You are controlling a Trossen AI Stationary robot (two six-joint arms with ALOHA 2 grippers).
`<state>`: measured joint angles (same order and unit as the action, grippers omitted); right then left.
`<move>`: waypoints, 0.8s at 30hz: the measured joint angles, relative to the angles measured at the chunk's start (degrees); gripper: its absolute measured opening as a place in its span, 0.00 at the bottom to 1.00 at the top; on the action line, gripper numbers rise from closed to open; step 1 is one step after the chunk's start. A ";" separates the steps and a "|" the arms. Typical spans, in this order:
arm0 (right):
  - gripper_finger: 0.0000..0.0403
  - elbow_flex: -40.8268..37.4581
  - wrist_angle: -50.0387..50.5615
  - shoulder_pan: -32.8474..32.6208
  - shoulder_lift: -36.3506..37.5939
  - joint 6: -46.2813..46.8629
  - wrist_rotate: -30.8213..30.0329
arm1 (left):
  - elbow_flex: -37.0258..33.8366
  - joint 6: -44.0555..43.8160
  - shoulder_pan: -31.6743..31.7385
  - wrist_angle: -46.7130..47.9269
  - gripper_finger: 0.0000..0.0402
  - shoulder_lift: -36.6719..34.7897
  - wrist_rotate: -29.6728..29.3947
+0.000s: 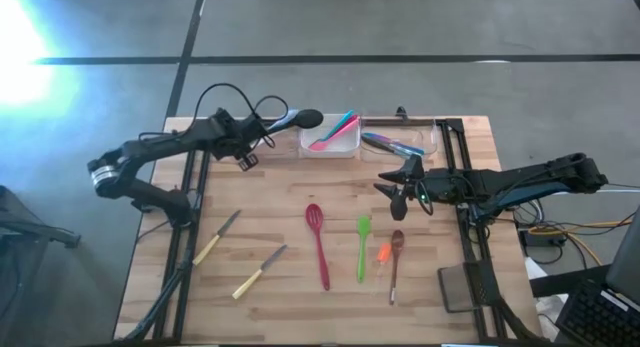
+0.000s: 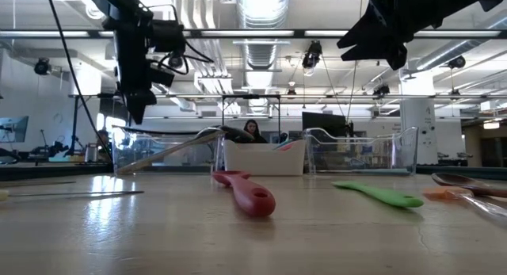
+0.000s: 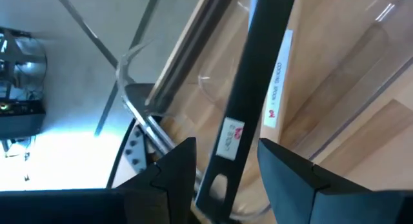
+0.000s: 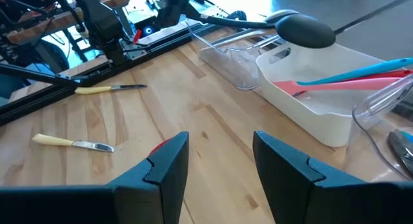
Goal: Pick & Place Kitchen Items
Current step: Put the left yellow table knife into the right transparent bin
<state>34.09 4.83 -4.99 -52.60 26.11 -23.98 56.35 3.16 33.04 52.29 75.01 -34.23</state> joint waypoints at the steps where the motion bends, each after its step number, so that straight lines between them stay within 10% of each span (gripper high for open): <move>1: 0.41 -0.02 0.01 0.00 0.00 0.01 -0.01 | -0.45 0.13 0.19 -0.74 0.42 0.23 0.16; 24: 0.41 -0.16 0.40 0.00 0.00 0.06 0.01 | -3.07 2.72 1.50 -6.27 0.42 -0.93 7.50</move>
<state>33.93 5.23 -4.99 -52.60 26.16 -23.97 53.28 5.88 34.54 46.02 74.08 -26.73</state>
